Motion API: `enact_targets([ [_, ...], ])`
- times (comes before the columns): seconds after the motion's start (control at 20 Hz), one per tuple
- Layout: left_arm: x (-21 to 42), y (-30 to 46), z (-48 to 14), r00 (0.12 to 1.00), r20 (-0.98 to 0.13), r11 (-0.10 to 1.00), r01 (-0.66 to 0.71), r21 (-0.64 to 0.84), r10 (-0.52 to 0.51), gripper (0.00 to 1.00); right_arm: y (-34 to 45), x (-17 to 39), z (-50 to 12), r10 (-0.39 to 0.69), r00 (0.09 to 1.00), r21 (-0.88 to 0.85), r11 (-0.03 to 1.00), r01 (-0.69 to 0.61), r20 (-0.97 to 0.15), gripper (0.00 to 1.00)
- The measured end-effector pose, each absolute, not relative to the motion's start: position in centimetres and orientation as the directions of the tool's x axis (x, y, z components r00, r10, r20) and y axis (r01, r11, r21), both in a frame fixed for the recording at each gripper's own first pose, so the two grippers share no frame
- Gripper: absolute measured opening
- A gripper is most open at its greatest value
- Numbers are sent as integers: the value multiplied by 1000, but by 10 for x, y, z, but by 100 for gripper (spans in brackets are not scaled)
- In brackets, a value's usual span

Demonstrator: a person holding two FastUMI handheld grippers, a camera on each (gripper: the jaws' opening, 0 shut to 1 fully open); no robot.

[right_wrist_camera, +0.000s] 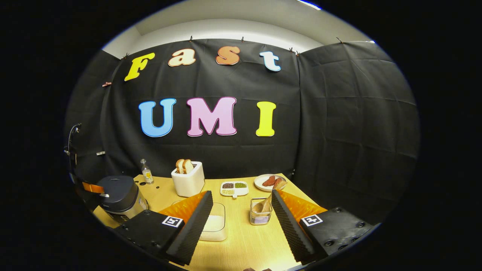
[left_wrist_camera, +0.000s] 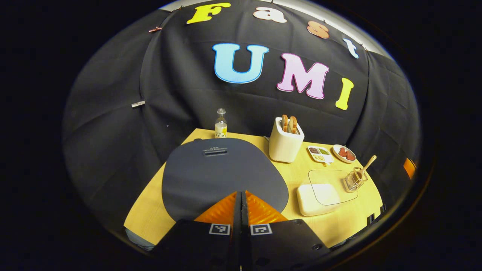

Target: Close the left gripper, press the button to open the rice cooker; take a wooden spoon from the chopstick holder with the right hand, scoop a spoonful of rice and pour it into the rice cooker, then put the wooden spoon back into the chopstick holder.

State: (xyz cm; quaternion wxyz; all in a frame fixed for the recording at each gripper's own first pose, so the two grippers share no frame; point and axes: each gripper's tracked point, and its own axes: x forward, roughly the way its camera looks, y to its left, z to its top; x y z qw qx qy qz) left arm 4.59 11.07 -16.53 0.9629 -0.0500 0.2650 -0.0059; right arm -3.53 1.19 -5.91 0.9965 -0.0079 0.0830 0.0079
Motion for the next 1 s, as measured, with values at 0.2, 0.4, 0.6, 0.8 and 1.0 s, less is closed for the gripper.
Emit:
enact_targets([
  [0.2,43,112,-174,850,-525,992,-19,-125,-50,6,7,-37,-60,-2,986,-14,1000,-1,-168,96],
  [0.4,43,111,-179,827,-557,997,36,-75,-72,6,3,-37,-67,-15,982,-21,1000,11,-190,98],
  [0.6,42,116,-182,818,-566,987,14,-161,-103,6,0,-32,-59,-20,985,-21,1000,17,-170,98],
  [0.8,43,114,-180,827,-556,989,-6,-151,-80,6,7,-30,-62,-1,985,-1,1000,1,-175,98],
  [1.0,40,113,-138,892,-452,995,-35,-93,-11,6,13,-31,-60,25,986,-7,1000,-26,-164,98],
])
